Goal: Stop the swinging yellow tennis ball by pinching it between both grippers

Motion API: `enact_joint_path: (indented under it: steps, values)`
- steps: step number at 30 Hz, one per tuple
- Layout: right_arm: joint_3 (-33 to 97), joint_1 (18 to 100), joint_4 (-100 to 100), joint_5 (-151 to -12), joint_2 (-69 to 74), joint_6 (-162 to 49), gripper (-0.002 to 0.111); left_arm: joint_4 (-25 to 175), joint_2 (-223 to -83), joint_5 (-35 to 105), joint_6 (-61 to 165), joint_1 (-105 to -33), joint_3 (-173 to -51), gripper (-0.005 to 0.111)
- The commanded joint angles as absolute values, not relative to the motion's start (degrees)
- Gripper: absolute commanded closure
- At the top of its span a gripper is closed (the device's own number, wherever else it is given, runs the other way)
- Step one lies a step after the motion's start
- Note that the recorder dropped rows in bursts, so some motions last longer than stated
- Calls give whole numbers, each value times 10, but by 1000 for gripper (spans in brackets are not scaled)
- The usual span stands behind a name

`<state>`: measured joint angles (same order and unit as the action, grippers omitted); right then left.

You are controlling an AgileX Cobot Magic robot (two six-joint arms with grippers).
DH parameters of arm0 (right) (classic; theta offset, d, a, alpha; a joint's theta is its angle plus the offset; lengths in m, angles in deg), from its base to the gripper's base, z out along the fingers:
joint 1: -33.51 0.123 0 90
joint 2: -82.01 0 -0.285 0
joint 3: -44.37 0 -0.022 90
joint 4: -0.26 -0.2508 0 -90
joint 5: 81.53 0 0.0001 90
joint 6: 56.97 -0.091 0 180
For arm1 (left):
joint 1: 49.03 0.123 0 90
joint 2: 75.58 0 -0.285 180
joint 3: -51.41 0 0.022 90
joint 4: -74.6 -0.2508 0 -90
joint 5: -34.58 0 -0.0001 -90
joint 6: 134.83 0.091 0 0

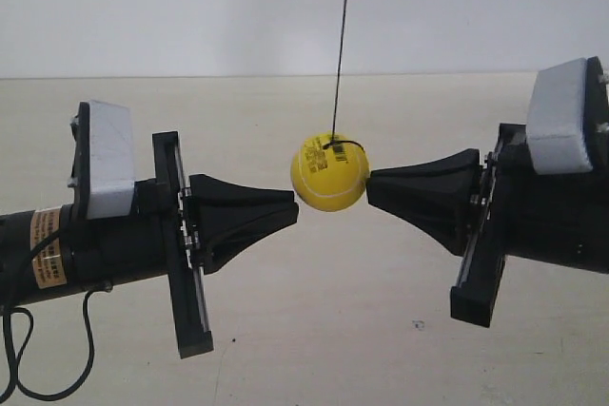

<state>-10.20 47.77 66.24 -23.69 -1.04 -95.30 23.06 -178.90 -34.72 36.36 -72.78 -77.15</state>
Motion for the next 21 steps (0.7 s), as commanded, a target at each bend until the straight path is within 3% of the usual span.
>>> enact_joint_path:
  steps: [1, 21]
  values:
    - [-102, 478, 667, -230, -5, -956, 108, 238, -1788, -354, 360, -731, -773, 102]
    - [-102, 478, 631, -266, -5, -941, 108, 277, -1788, -354, 377, -731, -775, 102]
